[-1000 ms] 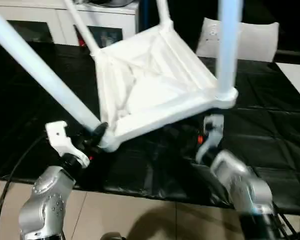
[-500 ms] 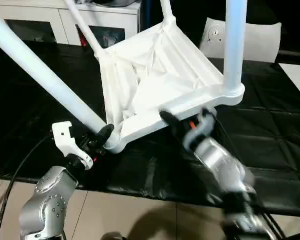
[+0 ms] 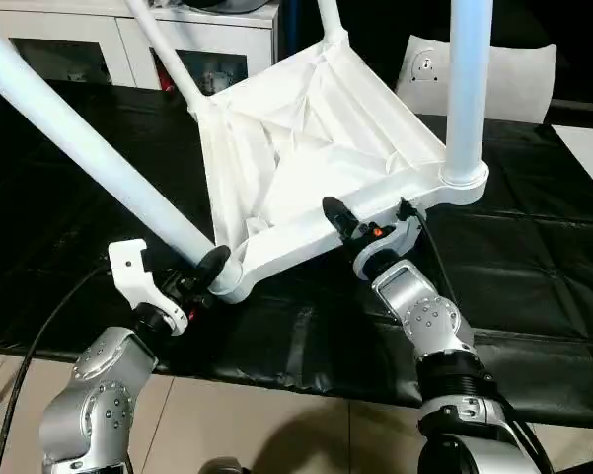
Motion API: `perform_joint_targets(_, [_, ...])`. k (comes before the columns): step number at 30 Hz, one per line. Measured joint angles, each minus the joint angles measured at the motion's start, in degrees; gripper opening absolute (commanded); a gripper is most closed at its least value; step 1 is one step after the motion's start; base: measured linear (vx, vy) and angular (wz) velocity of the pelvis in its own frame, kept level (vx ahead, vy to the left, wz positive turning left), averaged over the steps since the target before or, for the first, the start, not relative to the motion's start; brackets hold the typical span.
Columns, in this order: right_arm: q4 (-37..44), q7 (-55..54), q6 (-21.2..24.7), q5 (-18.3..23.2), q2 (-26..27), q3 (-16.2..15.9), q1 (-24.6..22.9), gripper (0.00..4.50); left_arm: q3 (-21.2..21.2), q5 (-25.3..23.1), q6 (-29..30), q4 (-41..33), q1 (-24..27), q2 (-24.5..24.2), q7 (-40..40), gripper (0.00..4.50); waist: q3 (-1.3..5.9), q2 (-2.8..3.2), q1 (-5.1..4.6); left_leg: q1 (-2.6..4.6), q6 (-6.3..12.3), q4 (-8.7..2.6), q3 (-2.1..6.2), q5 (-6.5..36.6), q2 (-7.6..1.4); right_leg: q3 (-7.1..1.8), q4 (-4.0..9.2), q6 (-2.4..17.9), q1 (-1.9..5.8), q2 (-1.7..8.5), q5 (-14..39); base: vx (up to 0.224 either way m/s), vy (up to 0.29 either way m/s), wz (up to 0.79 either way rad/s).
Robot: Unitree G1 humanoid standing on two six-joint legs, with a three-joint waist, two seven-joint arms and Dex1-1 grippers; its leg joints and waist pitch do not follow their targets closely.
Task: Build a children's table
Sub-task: Flip table
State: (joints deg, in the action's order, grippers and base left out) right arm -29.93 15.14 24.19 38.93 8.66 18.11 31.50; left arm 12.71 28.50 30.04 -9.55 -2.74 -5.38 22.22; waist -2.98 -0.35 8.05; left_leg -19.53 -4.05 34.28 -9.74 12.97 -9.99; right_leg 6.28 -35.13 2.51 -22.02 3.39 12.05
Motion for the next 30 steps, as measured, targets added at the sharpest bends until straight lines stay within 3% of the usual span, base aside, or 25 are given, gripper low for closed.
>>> perform_joint_targets(13, [-1.8,1.5,-3.1,1.2,0.0,0.1,0.8,2.13,-0.8,-0.2,0.0,0.0,0.0,0.0,0.0,2.01,0.0,0.0,-0.01,0.0,0.0,0.0,-0.01,0.0,0.0,0.0,-0.01,0.0,0.0,0.0,0.0,0.0,0.0,0.0])
perform_joint_targets(16, [-1.6,1.5,-4.5,1.4,0.0,0.0,0.7,2.07,-1.5,-0.2,-0.2,-0.3,0.4,0.0,0.0,2.01,0.0,0.0,-0.11,0.0,0.0,0.0,-0.02,0.0,0.0,0.0,-0.01,0.0,-0.01,0.0,0.0,0.0,0.0,0.0])
perform_joint_targets(19, [-0.6,0.8,-4.6,1.4,-0.1,0.0,0.7,2.0,-1.9,0.3,-0.3,-0.9,1.1,-0.2,1.3,2.75,0.0,0.0,-0.31,-0.05,0.0,0.0,-0.02,0.0,0.0,0.0,-0.01,0.0,-0.06,0.0,0.0,0.0,0.0,0.0])
perform_joint_targets(23, [2.7,-1.0,-5.1,1.3,-0.1,0.1,0.7,1.99,-3.5,3.3,0.4,-4.9,7.6,-3.0,7.0,3.03,0.0,0.0,-0.93,-0.54,0.26,0.05,-0.03,-0.2,0.0,-0.03,-0.13,0.0,-0.67,0.0,0.0,0.0,0.0,0.0])
perform_joint_targets(25, [4.2,-2.6,-5.9,1.3,-0.1,0.2,0.7,1.99,-4.6,3.4,0.7,-5.9,10.6,-3.4,8.9,3.06,-0.01,-0.03,-0.68,-0.81,0.4,0.09,-0.03,-0.3,0.0,-0.02,-0.32,0.0,-1.09,0.0,0.0,0.0,0.0,0.0])
perform_joint_targets(30, [9.2,-6.0,-6.2,0.7,-0.5,0.1,-0.8,1.99,-5.2,3.4,-1.2,-9.9,16.6,-6.5,12.4,3.06,-0.15,-0.26,-0.64,-0.89,0.43,0.09,-0.03,-0.4,-0.02,-0.03,-0.52,0.1,-1.21,0.0,0.0,0.0,0.0,0.0])
